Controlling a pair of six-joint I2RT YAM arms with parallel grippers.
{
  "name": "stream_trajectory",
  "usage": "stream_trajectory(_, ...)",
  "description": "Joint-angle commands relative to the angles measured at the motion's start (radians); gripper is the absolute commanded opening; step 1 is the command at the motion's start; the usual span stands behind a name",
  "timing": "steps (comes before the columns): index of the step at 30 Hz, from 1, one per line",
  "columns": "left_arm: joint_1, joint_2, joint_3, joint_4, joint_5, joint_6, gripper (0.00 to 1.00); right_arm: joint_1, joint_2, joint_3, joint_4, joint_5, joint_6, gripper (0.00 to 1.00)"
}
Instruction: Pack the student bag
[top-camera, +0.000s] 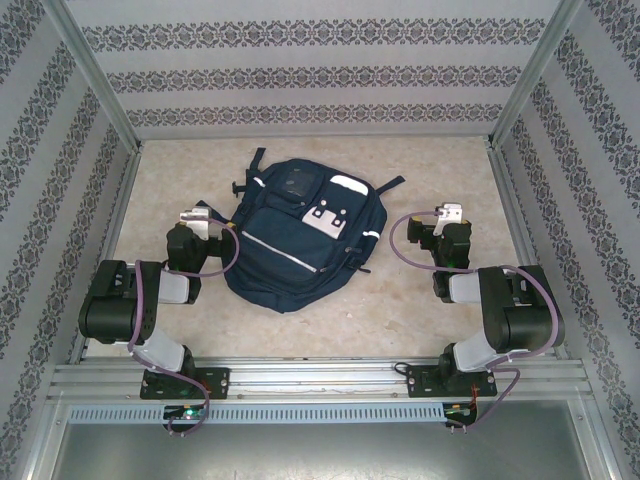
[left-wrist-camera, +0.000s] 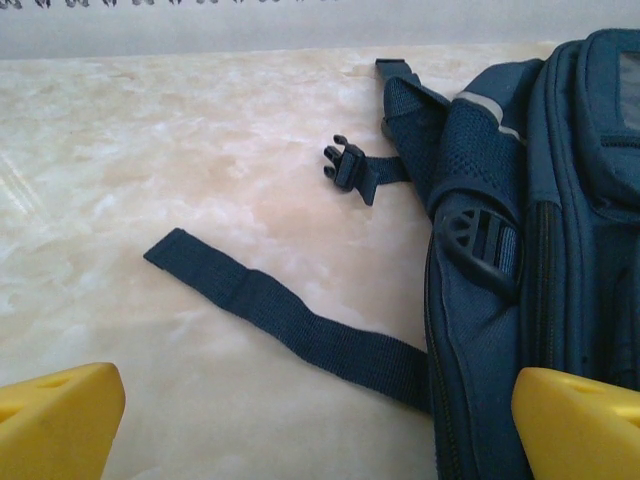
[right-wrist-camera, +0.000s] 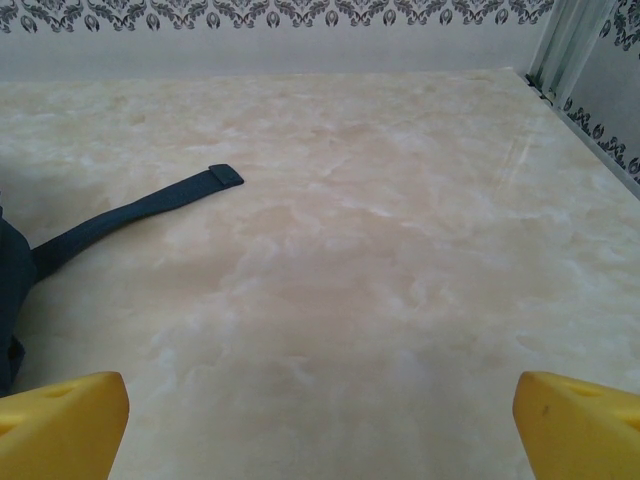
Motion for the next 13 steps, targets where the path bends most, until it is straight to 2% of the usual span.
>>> stream_trajectory(1, 0.011, 0.004, 0.021, -0.014, -0.001, -0.015, 0.99, 0.006, 0.001, 0.016, 0.036, 0.017, -0.001, 0.98)
stream_trajectory(13, 0.011, 0.005, 0.021, -0.013, -0.002, -0.015, 0.99, 0.015, 0.001, 0.016, 0.036, 0.031, -0.007, 0.98)
